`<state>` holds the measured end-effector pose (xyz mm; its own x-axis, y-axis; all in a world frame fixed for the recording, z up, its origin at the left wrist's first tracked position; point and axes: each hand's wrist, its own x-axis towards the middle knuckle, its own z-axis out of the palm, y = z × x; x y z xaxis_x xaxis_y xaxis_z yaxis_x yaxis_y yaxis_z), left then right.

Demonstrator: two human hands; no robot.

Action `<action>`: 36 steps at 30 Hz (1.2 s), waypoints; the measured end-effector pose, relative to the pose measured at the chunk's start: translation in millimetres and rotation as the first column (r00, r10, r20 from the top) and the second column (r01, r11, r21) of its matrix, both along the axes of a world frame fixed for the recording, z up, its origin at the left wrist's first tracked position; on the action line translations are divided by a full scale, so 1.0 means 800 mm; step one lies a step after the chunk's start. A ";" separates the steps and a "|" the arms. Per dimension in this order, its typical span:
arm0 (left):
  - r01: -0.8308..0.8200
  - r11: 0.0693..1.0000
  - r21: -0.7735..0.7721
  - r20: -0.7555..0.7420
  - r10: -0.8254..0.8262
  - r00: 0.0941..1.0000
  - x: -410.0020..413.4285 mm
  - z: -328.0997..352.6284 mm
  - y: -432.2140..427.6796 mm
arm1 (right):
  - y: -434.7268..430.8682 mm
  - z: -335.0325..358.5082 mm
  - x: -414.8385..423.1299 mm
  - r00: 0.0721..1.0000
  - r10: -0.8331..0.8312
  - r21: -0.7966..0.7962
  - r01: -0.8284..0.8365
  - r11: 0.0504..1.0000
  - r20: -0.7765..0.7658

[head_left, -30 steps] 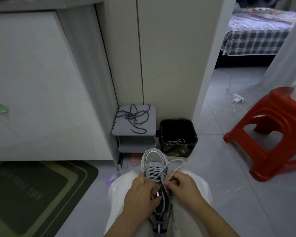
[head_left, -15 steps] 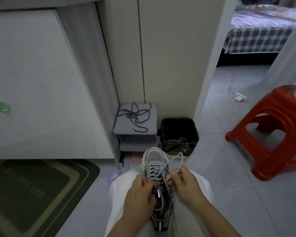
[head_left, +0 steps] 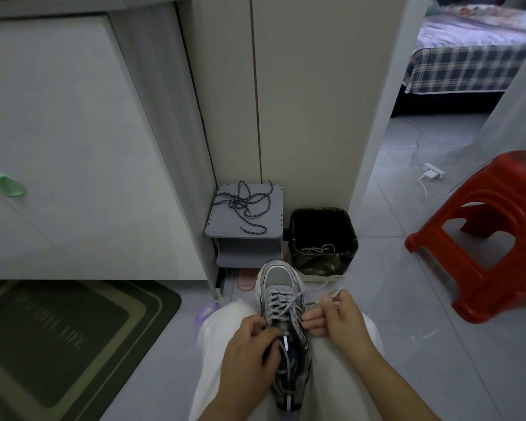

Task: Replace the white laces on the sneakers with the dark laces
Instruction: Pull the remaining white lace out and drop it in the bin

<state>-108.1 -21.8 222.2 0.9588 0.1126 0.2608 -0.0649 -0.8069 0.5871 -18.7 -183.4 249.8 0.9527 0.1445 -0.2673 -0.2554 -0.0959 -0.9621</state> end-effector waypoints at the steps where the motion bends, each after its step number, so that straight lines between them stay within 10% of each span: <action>1: -0.009 1.000 -0.030 0.025 0.010 1.000 0.000 0.004 0.000 | -0.001 0.002 0.001 1.000 -0.002 0.004 0.002 1.000 0.002; 12: -0.145 0.934 -0.326 -0.283 0.049 0.958 0.029 0.020 0.007 | -0.002 -0.040 -0.038 0.766 0.356 -0.565 0.011 0.825 0.535; 24: -0.060 0.984 0.168 -0.283 0.106 0.953 0.056 0.056 0.020 | -0.001 -0.038 -0.040 0.571 0.571 -0.740 0.099 0.666 0.590; 36: 0.013 1.000 -0.008 -0.292 -0.015 0.956 0.034 0.057 0.019 | 0.009 -0.045 -0.037 0.572 0.672 -0.839 0.054 0.541 0.470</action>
